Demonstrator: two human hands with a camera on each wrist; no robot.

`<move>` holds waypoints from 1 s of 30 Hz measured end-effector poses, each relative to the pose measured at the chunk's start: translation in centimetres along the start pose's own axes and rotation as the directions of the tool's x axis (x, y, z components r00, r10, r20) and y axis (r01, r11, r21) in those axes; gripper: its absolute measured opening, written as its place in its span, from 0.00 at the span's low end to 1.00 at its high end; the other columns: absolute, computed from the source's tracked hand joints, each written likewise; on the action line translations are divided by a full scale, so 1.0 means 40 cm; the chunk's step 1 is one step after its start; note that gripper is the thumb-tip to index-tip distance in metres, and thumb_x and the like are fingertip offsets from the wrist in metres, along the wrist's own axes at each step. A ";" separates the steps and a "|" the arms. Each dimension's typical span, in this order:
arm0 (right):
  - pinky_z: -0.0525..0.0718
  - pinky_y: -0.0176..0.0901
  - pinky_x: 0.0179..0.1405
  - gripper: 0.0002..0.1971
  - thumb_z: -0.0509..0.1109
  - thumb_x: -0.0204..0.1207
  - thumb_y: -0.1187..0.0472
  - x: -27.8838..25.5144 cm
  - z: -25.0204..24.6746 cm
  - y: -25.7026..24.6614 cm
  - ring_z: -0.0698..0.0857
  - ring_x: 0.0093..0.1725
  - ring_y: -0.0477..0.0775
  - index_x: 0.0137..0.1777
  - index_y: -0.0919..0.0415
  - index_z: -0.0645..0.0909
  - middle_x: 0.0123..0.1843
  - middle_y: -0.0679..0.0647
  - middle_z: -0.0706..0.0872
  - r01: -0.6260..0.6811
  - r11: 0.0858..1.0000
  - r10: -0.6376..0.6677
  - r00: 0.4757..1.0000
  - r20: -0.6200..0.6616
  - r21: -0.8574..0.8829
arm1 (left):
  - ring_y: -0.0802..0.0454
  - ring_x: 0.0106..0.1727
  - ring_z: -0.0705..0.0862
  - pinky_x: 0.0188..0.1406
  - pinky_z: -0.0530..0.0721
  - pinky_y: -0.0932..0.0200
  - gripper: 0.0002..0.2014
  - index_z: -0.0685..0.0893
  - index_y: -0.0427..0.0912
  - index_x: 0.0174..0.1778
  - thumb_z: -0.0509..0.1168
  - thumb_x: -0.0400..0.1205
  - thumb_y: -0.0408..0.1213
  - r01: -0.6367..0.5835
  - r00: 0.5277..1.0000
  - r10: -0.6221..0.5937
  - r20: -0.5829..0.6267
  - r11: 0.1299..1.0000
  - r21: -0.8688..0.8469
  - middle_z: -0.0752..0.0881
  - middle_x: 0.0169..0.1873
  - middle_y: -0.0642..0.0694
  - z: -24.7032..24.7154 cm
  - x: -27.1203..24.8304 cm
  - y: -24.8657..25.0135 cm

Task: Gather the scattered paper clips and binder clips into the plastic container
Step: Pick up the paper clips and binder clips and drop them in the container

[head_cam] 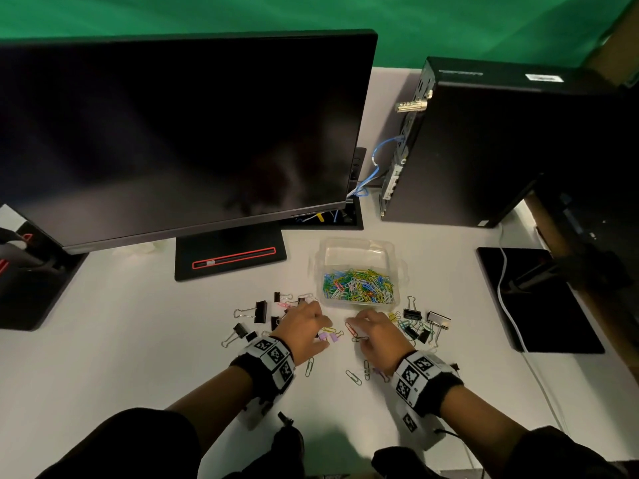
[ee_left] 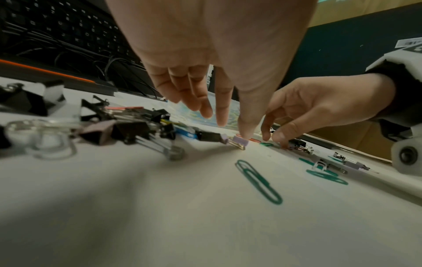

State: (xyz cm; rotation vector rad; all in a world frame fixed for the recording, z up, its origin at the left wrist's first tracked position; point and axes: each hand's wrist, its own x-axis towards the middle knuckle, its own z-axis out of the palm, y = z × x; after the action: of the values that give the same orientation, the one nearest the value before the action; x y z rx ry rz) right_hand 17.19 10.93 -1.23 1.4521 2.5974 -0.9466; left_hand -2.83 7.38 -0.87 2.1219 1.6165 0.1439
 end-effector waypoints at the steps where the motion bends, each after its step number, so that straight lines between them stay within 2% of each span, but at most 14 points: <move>1: 0.74 0.43 0.66 0.26 0.59 0.73 0.70 -0.002 0.003 -0.005 0.73 0.67 0.58 0.72 0.57 0.73 0.68 0.57 0.74 0.019 1.000 -0.018 1.000 0.012 -0.019 | 0.43 0.62 0.74 0.63 0.73 0.53 0.17 0.81 0.47 0.65 0.62 0.80 0.43 -0.001 1.000 0.000 0.024 1.000 0.017 0.79 0.58 0.42 0.001 0.000 0.005; 4: 0.78 0.47 0.61 0.24 0.58 0.74 0.70 -0.015 0.009 -0.016 0.74 0.63 0.60 0.70 0.57 0.75 0.65 0.58 0.75 0.053 0.998 -0.054 0.999 -0.008 -0.044 | 0.45 0.60 0.74 0.62 0.73 0.52 0.15 0.83 0.54 0.63 0.57 0.83 0.40 -0.054 0.997 0.050 0.056 0.997 0.060 0.80 0.57 0.46 0.006 -0.008 0.017; 5: 0.76 0.45 0.61 0.23 0.58 0.74 0.70 -0.022 0.012 -0.016 0.75 0.63 0.60 0.70 0.58 0.75 0.65 0.59 0.75 0.053 0.998 -0.054 0.998 -0.014 -0.042 | 0.44 0.58 0.75 0.61 0.75 0.50 0.15 0.84 0.54 0.60 0.57 0.83 0.39 -0.084 0.996 0.082 0.041 0.995 0.057 0.81 0.56 0.45 0.008 -0.012 0.019; 8: 0.69 0.36 0.63 0.21 0.61 0.75 0.68 -0.044 0.024 -0.007 0.75 0.64 0.58 0.68 0.58 0.77 0.63 0.58 0.77 0.045 0.999 -0.045 0.999 -0.005 0.001 | 0.42 0.46 0.82 0.47 0.84 0.50 0.11 0.91 0.52 0.45 0.63 0.76 0.37 -0.176 0.984 0.178 -0.029 0.982 0.073 0.86 0.45 0.45 0.016 -0.030 0.015; 9: 0.68 0.34 0.63 0.20 0.63 0.75 0.66 -0.050 0.024 -0.003 0.76 0.64 0.58 0.67 0.58 0.78 0.62 0.58 0.78 0.046 0.999 -0.046 0.999 0.008 0.028 | 0.42 0.47 0.82 0.48 0.84 0.50 0.10 0.91 0.50 0.43 0.64 0.75 0.37 -0.184 0.982 0.186 -0.018 0.979 0.084 0.86 0.45 0.45 0.018 -0.036 0.013; 11: 0.73 0.37 0.63 0.21 0.70 0.72 0.58 -0.059 0.017 0.006 0.77 0.63 0.56 0.66 0.55 0.79 0.60 0.56 0.79 0.042 0.997 -0.046 0.997 0.056 0.070 | 0.41 0.54 0.79 0.57 0.79 0.49 0.10 0.90 0.44 0.48 0.64 0.77 0.38 -0.158 0.987 0.158 0.014 0.984 0.076 0.84 0.51 0.43 0.015 -0.044 0.013; 13: 0.78 0.42 0.61 0.27 0.76 0.67 0.54 -0.066 0.001 0.017 0.76 0.62 0.53 0.67 0.53 0.77 0.60 0.55 0.78 0.026 0.996 -0.035 0.995 0.094 0.090 | 0.41 0.60 0.77 0.64 0.75 0.49 0.14 0.85 0.41 0.57 0.63 0.79 0.39 -0.121 0.993 0.120 0.020 0.992 0.042 0.82 0.57 0.41 0.013 -0.040 0.011; 15: 0.81 0.36 0.56 0.34 0.79 0.62 0.54 -0.072 -0.016 0.026 0.72 0.62 0.49 0.70 0.52 0.74 0.62 0.53 0.74 0.018 0.996 -0.030 0.990 0.138 0.090 | 0.44 0.65 0.74 0.68 0.71 0.53 0.19 0.77 0.41 0.68 0.60 0.81 0.41 -0.073 0.996 0.070 0.058 0.995 0.063 0.78 0.64 0.42 0.010 -0.025 0.018; 17: 0.79 0.30 0.53 0.39 0.80 0.60 0.55 -0.073 -0.027 0.033 0.69 0.62 0.47 0.73 0.52 0.71 0.63 0.52 0.71 0.033 0.998 -0.042 0.978 0.203 0.048 | 0.45 0.68 0.71 0.70 0.68 0.55 0.22 0.71 0.41 0.73 0.58 0.83 0.42 -0.037 0.994 0.027 0.103 0.995 0.094 0.75 0.68 0.43 0.004 -0.009 0.031; 20: 0.71 0.28 0.55 0.37 0.77 0.62 0.58 -0.065 -0.034 0.032 0.70 0.65 0.51 0.73 0.54 0.70 0.65 0.53 0.71 0.046 0.998 -0.034 0.970 0.239 -0.045 | 0.44 0.69 0.71 0.71 0.69 0.53 0.21 0.72 0.40 0.72 0.60 0.82 0.39 -0.002 0.986 -0.018 0.165 0.993 0.119 0.73 0.67 0.41 0.003 0.015 0.052; 22: 0.68 0.31 0.56 0.33 0.77 0.64 0.58 -0.058 -0.034 0.025 0.72 0.63 0.52 0.71 0.54 0.73 0.63 0.54 0.74 0.025 0.999 -0.016 0.974 0.225 -0.041 | 0.43 0.68 0.73 0.70 0.71 0.52 0.19 0.74 0.40 0.70 0.60 0.82 0.35 0.025 0.980 -0.041 0.197 0.996 0.087 0.75 0.65 0.40 0.007 0.027 0.064; 26: 0.69 0.33 0.48 0.24 0.77 0.66 0.59 -0.062 -0.023 0.015 0.74 0.48 0.46 0.64 0.54 0.81 0.58 0.55 0.80 -0.009 0.999 0.002 0.980 0.198 0.035 | 0.40 0.63 0.79 0.64 0.76 0.52 0.16 0.77 0.39 0.66 0.58 0.82 0.29 0.077 0.969 -0.071 0.238 0.997 -0.016 0.78 0.62 0.38 0.015 0.037 0.089; 28: 0.69 0.34 0.44 0.19 0.76 0.67 0.59 -0.068 -0.017 0.016 0.74 0.43 0.46 0.59 0.55 0.83 0.56 0.56 0.81 -0.005 0.998 -0.005 0.983 0.183 0.058 | 0.40 0.63 0.79 0.63 0.77 0.52 0.16 0.78 0.39 0.65 0.58 0.82 0.31 0.085 0.967 -0.071 0.243 0.995 -0.049 0.78 0.61 0.39 0.019 0.033 0.102; 30: 0.69 0.34 0.43 0.15 0.75 0.69 0.60 -0.076 -0.014 0.015 0.76 0.41 0.48 0.56 0.58 0.85 0.54 0.58 0.82 -0.001 0.998 -0.008 0.986 0.166 0.057 | 0.42 0.63 0.79 0.63 0.77 0.53 0.17 0.78 0.41 0.66 0.61 0.80 0.37 0.072 0.970 -0.051 0.239 0.994 -0.080 0.78 0.61 0.40 0.025 0.023 0.114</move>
State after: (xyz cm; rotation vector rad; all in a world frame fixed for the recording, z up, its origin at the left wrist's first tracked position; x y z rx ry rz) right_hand 19.50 9.11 -0.17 1.3177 2.4745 -1.0998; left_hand 1.84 7.02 -0.03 1.9382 1.5057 -0.0556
